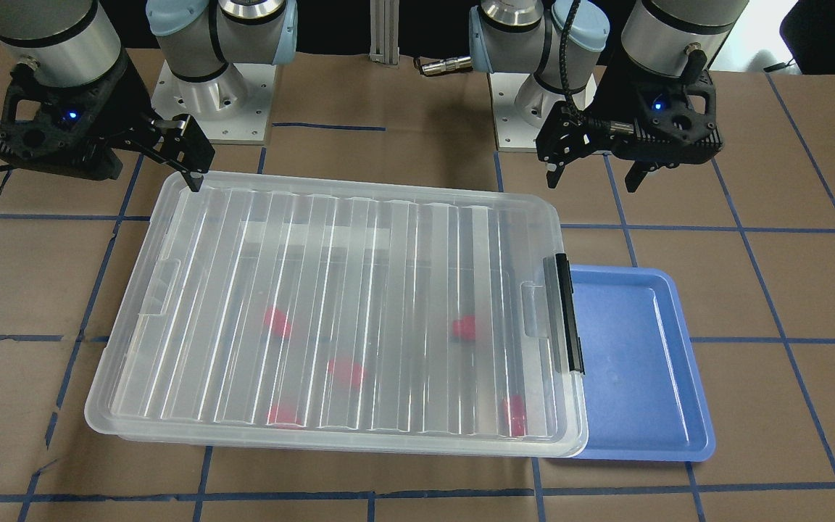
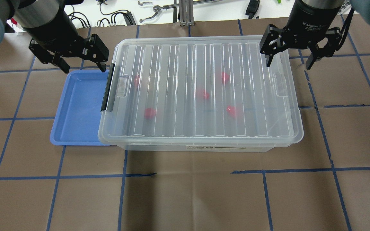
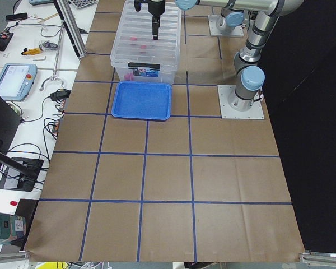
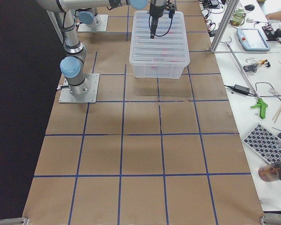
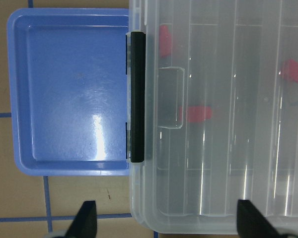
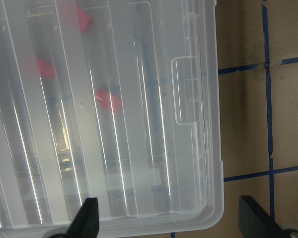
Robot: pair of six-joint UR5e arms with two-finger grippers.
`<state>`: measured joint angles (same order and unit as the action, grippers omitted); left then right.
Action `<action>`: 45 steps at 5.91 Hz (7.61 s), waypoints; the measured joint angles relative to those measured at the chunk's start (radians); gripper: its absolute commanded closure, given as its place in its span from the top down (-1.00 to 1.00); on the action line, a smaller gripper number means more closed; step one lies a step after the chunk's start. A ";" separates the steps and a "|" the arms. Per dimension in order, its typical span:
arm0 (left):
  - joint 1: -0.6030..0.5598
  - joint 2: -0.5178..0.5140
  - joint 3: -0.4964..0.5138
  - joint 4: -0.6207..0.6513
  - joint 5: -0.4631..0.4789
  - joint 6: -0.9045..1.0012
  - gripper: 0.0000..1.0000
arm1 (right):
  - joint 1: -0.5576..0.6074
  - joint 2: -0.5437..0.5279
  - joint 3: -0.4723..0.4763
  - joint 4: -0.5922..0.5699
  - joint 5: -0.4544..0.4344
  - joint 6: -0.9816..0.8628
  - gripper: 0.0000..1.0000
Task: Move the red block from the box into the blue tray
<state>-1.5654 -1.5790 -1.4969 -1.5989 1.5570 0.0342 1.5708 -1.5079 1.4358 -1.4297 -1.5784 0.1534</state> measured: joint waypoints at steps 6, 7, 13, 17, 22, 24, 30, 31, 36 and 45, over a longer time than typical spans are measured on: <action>0.001 -0.004 0.005 -0.001 -0.002 -0.001 0.97 | 0.000 0.000 0.001 0.001 0.000 -0.005 1.00; 0.002 -0.003 0.004 -0.001 -0.002 -0.002 0.97 | -0.003 0.000 0.001 0.001 0.000 -0.011 1.00; 0.004 0.002 0.002 -0.001 -0.002 -0.001 0.97 | -0.128 0.002 0.148 -0.169 -0.001 -0.112 1.00; 0.005 0.006 -0.004 -0.001 -0.003 0.000 0.97 | -0.180 0.008 0.317 -0.380 0.001 -0.260 1.00; 0.004 0.007 -0.003 -0.001 0.004 0.000 0.97 | -0.183 0.014 0.418 -0.458 -0.060 -0.291 1.00; 0.005 0.007 -0.003 -0.002 0.003 0.000 0.97 | -0.191 0.014 0.426 -0.481 -0.062 -0.318 1.00; 0.005 0.007 -0.003 -0.001 0.003 0.000 0.97 | -0.318 0.006 0.426 -0.510 -0.065 -0.468 1.00; 0.005 0.007 -0.003 -0.001 0.002 0.000 0.97 | -0.329 0.004 0.426 -0.509 -0.066 -0.479 1.00; 0.006 0.000 0.007 -0.001 -0.001 0.081 0.97 | -0.416 0.008 0.425 -0.511 -0.075 -0.572 1.00; -0.057 -0.147 -0.012 0.116 0.010 1.033 0.93 | -0.569 0.013 0.418 -0.545 -0.107 -0.704 1.00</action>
<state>-1.6219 -1.7257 -1.5086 -1.4832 1.5668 1.0668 1.0014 -1.4945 1.8542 -1.9747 -1.6856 -0.5509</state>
